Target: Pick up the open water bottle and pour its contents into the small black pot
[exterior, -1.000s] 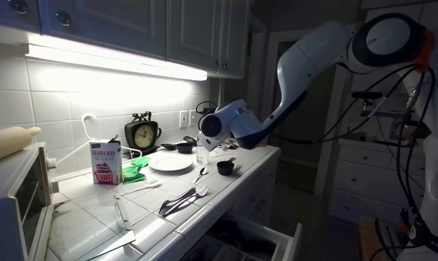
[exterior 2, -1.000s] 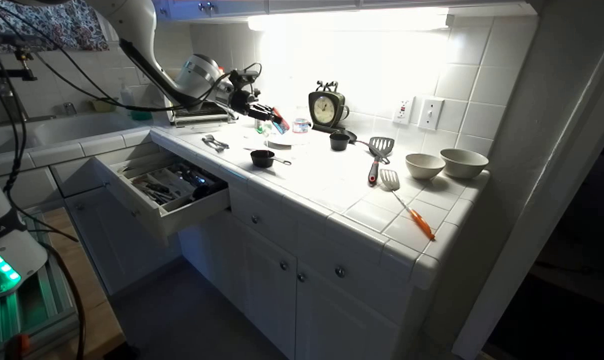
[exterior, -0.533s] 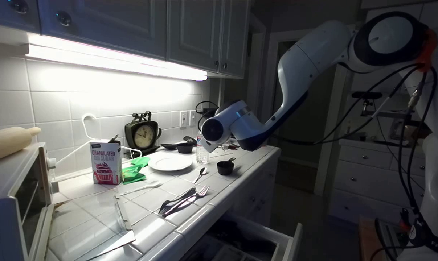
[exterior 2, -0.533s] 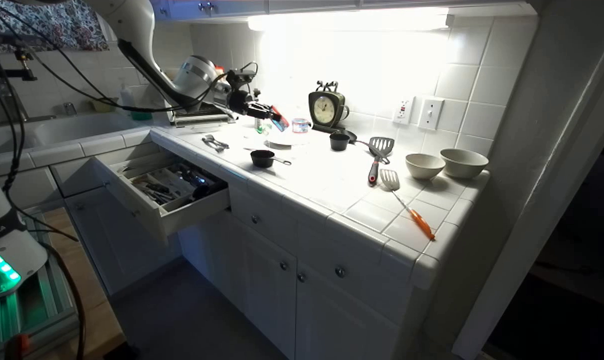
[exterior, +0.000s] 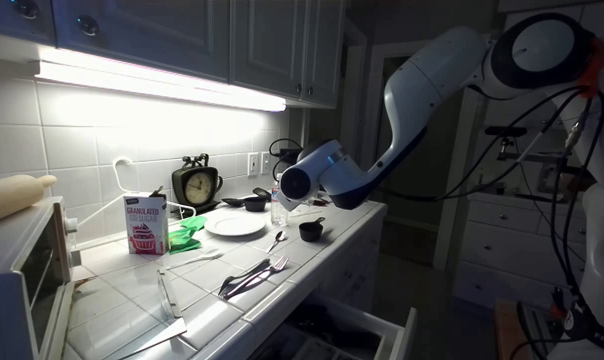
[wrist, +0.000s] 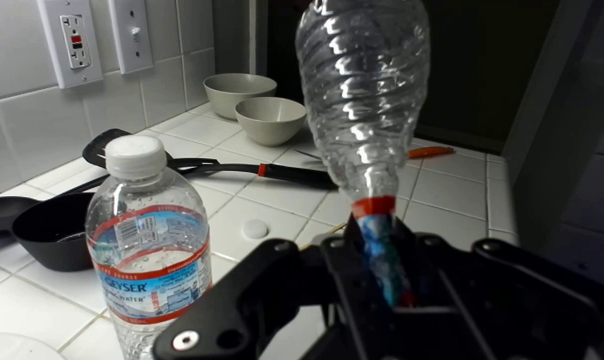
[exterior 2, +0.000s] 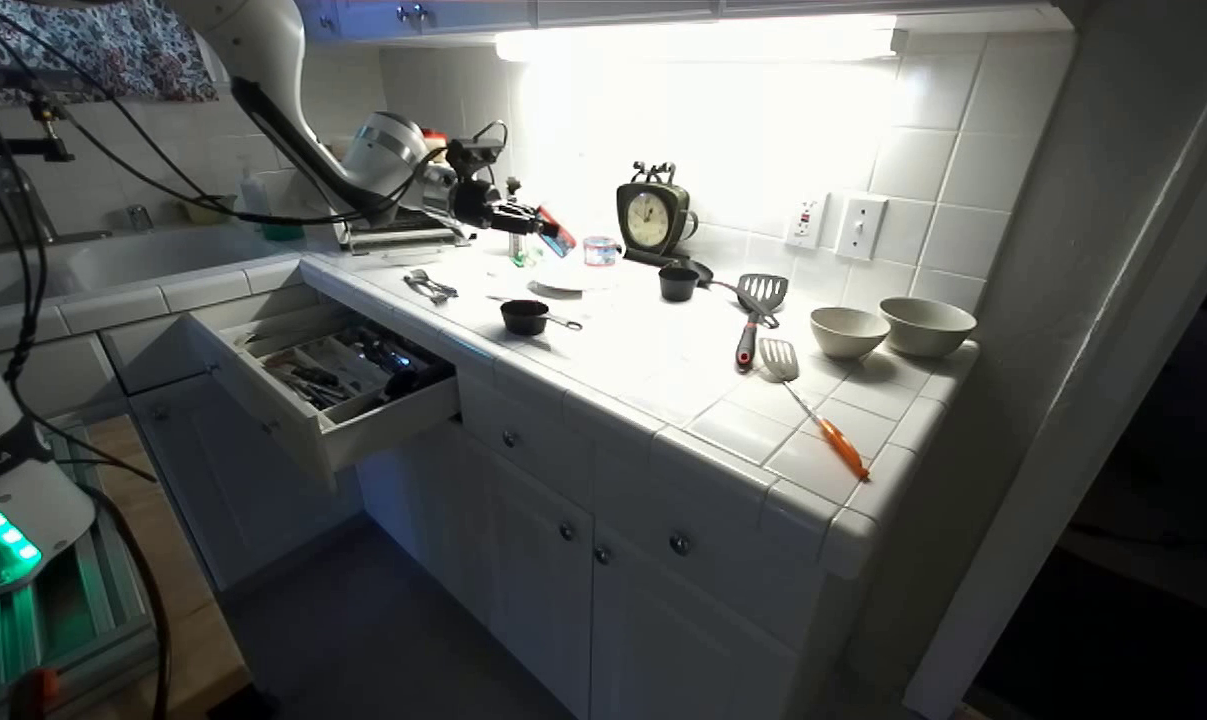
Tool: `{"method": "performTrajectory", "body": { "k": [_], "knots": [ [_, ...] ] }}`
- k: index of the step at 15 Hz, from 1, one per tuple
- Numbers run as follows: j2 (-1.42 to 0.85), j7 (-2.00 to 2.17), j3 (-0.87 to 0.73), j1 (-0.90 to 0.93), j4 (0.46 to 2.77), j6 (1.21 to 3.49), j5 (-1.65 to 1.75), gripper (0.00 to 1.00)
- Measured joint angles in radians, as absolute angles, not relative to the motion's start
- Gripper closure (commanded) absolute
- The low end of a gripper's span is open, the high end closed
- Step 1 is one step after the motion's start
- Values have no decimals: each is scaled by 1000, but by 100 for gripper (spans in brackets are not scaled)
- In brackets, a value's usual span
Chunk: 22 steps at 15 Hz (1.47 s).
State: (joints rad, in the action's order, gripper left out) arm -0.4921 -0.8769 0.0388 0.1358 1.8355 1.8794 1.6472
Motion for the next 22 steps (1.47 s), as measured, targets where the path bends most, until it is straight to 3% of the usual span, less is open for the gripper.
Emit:
{"method": "performTrajectory", "body": {
  "k": [22],
  "knots": [
    [-458, -774, 51, 149, 1885, 1828, 1749, 98]
  ]
}}
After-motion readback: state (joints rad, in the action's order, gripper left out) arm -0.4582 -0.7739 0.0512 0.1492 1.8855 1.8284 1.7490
